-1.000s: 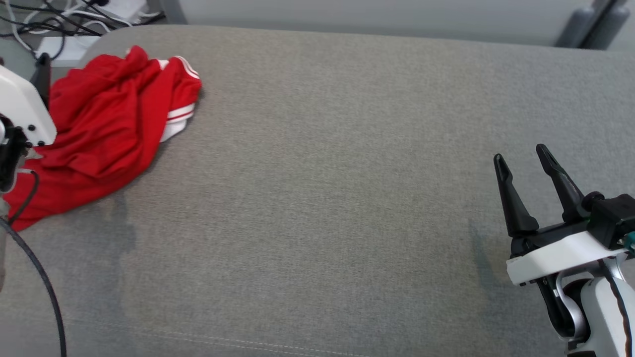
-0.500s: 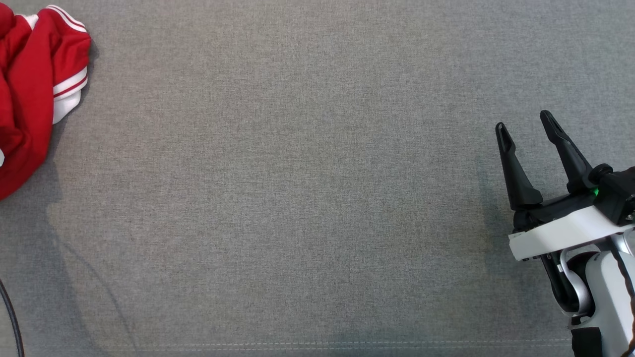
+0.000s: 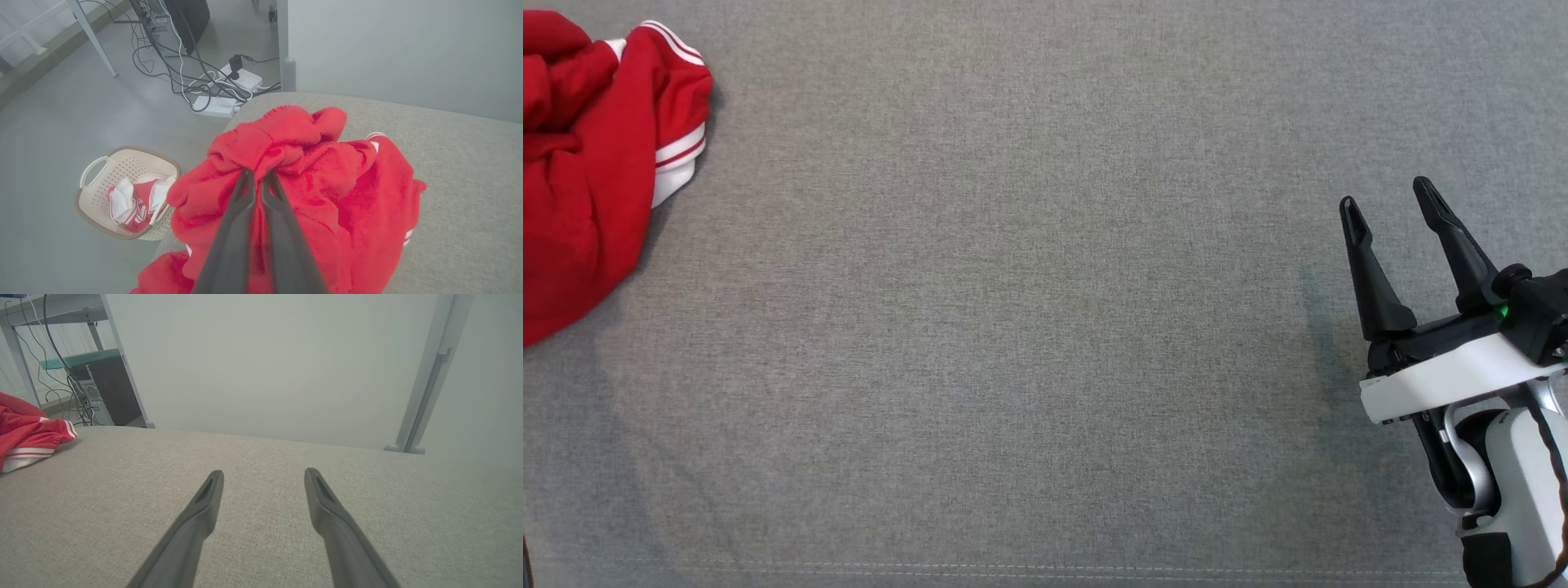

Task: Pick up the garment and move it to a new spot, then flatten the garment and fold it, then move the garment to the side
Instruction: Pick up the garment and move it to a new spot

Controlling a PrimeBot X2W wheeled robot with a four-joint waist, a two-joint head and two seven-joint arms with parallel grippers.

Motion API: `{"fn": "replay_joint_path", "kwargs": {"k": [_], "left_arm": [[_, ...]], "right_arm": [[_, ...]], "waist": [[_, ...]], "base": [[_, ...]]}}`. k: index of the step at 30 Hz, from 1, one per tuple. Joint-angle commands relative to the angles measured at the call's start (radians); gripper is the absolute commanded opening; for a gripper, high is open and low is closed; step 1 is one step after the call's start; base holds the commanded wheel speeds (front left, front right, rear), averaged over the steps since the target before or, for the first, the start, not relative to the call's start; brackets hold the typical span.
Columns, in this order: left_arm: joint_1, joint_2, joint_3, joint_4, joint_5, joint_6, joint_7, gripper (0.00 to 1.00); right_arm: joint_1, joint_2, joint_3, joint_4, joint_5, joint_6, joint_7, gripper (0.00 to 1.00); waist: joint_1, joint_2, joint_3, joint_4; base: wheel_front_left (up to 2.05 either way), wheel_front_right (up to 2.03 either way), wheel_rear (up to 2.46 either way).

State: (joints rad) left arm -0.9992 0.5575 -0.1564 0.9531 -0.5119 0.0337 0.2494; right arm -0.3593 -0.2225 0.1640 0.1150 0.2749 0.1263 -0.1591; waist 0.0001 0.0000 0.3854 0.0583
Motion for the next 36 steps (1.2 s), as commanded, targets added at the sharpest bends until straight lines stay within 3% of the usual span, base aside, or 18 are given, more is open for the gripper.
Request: {"fn": "replay_joint_path", "kwargs": {"k": [1,11,17,21,29,32,36], "left_arm": [[-0.058,0.082,0.019,-0.037,0.020,-0.009,-0.024,0.00],[-0.076,0.085,-0.017,-0.138,0.060,-0.020,-0.163,0.00],[0.019,0.032,-0.003,-0.264,0.019,-0.026,-0.242,0.00],[0.138,-0.026,-0.019,-0.420,0.009,0.002,-0.268,0.00],[0.442,-0.146,-0.125,-0.803,0.051,0.142,-0.213,0.00],[0.511,-0.187,-0.189,-0.873,0.064,0.156,-0.187,0.00],[0.544,-0.250,-0.277,-0.888,0.067,0.137,-0.167,0.00]], "right_arm": [[0.009,-0.001,0.013,-0.019,0.008,0.004,-0.014,1.00],[0.045,0.033,-0.008,0.009,0.010,0.004,-0.031,1.00],[0.079,0.053,-0.014,0.014,0.008,0.004,-0.034,1.00],[0.096,0.060,-0.028,0.004,0.004,0.004,-0.030,1.00],[0.118,0.073,-0.064,-0.023,-0.002,0.004,-0.018,1.00],[0.119,0.080,-0.072,-0.028,-0.001,0.004,-0.017,1.00],[0.119,0.088,-0.086,-0.030,0.003,0.004,-0.018,1.00]], "waist": [[0.0000,0.0000,-0.016,0.010],[0.0000,0.0000,-0.110,0.029],[0.0000,0.0000,-0.155,0.025],[0.0000,0.0000,-0.164,0.008],[0.0000,0.0000,-0.160,-0.057],[0.0000,0.0000,-0.155,-0.094],[0.0000,0.0000,-0.147,-0.143]], "base": [[0.00,0.00,0.00],[0.00,0.00,0.00],[0.00,0.00,0.00],[0.00,0.00,0.00],[0.00,0.00,0.00],[0.00,0.00,0.00],[0.00,0.00,0.00]]}}
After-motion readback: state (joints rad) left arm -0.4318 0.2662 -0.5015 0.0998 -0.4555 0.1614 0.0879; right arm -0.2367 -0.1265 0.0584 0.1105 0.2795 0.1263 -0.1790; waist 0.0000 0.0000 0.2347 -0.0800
